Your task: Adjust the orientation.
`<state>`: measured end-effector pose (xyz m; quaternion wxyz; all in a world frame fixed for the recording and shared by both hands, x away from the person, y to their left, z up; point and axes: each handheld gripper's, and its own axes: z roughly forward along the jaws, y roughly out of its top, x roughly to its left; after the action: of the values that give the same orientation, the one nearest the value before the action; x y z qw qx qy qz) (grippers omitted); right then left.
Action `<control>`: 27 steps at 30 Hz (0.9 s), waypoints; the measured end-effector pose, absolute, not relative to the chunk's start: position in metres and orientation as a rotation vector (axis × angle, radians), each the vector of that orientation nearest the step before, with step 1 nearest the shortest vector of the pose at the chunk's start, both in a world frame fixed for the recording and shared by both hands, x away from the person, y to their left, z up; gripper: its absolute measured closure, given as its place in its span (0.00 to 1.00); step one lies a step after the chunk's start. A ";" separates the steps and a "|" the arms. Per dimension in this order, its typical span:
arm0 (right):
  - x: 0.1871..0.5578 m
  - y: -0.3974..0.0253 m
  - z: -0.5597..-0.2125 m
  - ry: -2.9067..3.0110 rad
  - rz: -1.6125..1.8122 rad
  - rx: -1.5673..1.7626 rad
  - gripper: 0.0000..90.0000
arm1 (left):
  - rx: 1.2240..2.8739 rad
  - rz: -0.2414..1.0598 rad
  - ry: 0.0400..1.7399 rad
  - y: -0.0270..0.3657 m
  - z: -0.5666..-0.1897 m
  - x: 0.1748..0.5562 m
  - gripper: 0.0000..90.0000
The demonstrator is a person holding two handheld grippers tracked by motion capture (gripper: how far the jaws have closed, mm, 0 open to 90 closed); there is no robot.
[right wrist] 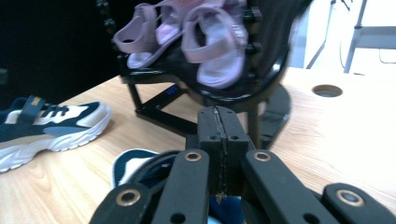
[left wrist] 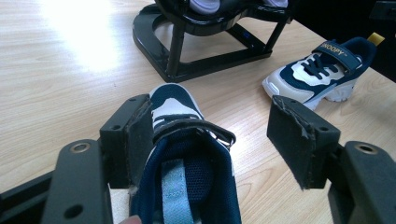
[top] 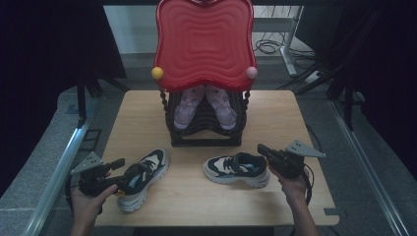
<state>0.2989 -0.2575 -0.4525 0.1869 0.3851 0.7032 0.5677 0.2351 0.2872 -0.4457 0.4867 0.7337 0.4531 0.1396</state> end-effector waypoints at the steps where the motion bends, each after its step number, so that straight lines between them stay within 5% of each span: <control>1: 0.302 -0.264 -0.454 1.972 1.598 1.091 1.00 | 1.786 0.338 1.101 0.287 -0.446 0.235 0.35; 27: 0.329 -0.292 -0.500 2.075 1.514 1.210 1.00 | 1.795 0.331 1.097 0.285 -0.447 0.236 0.35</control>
<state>0.3291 -0.2921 -0.4995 0.1507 0.4213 0.7224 0.5272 0.2357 0.2846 -0.4469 0.4848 0.7372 0.4506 0.1362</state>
